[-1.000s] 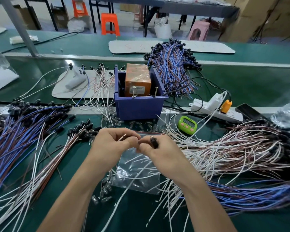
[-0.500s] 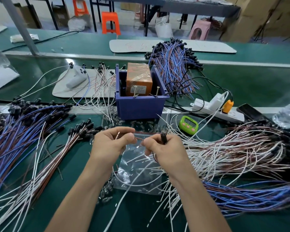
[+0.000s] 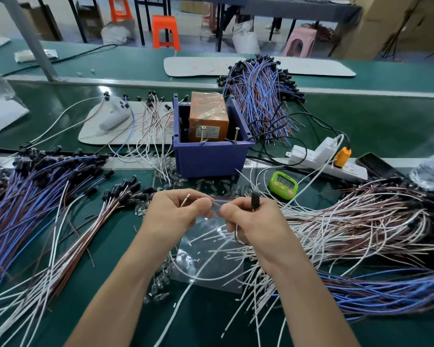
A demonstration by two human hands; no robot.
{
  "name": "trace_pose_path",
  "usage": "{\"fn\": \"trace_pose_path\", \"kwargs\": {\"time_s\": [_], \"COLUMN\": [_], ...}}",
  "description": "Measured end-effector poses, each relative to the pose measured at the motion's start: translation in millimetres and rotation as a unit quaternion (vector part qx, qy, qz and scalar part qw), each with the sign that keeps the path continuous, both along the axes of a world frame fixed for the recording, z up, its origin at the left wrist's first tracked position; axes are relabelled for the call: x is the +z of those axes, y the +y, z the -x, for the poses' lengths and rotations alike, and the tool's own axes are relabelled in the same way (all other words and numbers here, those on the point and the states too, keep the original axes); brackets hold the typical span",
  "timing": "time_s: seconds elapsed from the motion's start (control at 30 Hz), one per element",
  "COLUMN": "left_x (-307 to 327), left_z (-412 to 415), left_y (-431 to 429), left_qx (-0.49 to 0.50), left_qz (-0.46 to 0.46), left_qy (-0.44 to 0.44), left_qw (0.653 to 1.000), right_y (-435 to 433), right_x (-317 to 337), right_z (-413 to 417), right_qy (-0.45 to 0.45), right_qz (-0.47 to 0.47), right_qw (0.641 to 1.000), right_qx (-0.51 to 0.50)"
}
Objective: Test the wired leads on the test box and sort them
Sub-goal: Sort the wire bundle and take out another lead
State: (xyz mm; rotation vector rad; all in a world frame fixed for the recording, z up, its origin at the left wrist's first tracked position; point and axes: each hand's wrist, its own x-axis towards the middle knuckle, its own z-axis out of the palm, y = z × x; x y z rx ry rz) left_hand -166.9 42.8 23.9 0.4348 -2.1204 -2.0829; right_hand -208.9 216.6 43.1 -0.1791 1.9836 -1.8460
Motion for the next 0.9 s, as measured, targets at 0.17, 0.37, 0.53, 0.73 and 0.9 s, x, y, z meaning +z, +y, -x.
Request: {"fn": "trace_pose_path", "kwargs": {"time_s": [0.17, 0.37, 0.53, 0.73, 0.9], "left_x": [-4, 1, 6, 9, 5], "left_z": [0, -1, 0, 1, 4], "left_y": [0, -6, -23, -17, -4], "left_qx": [0.043, 0.102, 0.152, 0.041, 0.007], "left_qz": [-0.023, -0.082, -0.020, -0.247, -0.278], "left_qy": [0.008, -0.019, -0.054, -0.024, -0.039], "left_qw": [0.999, 0.991, 0.987, 0.968, 0.960], "right_y": [1, 2, 12, 4, -9], "right_x": [6, 4, 5, 5, 5], "right_z": [-1, -1, 6, 6, 4], "right_qy": [-0.078, -0.085, -0.078, -0.095, -0.136], "right_qz": [0.093, 0.051, 0.071, 0.142, 0.154], "right_qw": [0.992, 0.990, 0.980, 0.965, 0.952], "right_qx": [-0.019, -0.097, -0.171, -0.197, -0.227]}}
